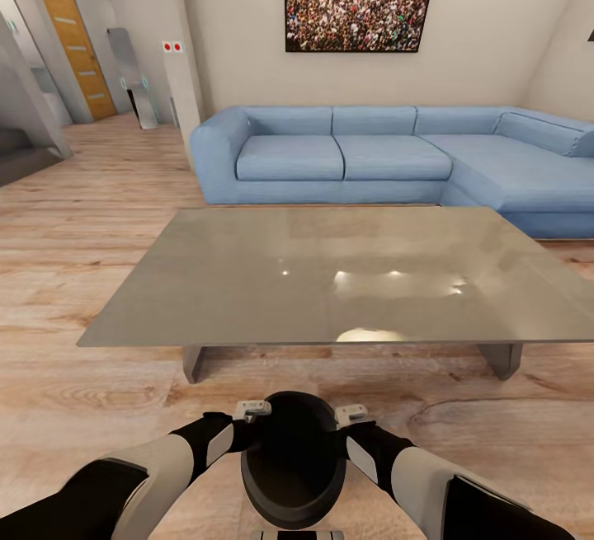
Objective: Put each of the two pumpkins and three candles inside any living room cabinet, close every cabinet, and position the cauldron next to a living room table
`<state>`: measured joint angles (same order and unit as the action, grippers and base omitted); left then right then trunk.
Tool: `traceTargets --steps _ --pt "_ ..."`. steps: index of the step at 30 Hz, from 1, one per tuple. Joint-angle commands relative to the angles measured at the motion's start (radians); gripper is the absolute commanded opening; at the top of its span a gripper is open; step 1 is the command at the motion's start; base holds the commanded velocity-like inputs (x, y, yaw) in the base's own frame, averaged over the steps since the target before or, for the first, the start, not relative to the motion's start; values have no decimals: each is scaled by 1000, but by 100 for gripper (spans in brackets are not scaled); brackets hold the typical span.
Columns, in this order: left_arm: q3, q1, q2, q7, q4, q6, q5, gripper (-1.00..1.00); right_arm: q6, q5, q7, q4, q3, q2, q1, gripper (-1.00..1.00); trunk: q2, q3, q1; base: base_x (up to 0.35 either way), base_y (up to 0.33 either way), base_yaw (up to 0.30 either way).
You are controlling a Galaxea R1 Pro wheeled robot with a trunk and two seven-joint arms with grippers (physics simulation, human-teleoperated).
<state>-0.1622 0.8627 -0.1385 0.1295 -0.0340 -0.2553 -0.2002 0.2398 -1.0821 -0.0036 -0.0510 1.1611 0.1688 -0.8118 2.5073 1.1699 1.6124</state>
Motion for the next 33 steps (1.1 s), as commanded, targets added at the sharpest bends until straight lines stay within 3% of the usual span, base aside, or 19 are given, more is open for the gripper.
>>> traceTargets --steps 1,2,18,19,33 --pt "-31 -2 11 -1 2 2 -11 -100 4 -18 2 -4 31 0 3 -100 0 1 1 0 0 0" --pt "-31 -2 11 -1 2 2 -11 -100 4 -18 2 -4 31 0 3 100 0 1 1 0 0 0" --pt "-32 -2 11 -1 2 2 -11 -100 6 -18 2 -4 32 0 3 100 0 1 1 0 0 0" --pt "-32 -2 11 -1 2 3 -11 100 6 -18 2 -4 32 0 3 100 0 1 1 0 0 0" --pt "-31 -2 11 -1 2 4 -11 100 6 -18 2 -4 32 0 3 100 0 1 1 0 0 0"
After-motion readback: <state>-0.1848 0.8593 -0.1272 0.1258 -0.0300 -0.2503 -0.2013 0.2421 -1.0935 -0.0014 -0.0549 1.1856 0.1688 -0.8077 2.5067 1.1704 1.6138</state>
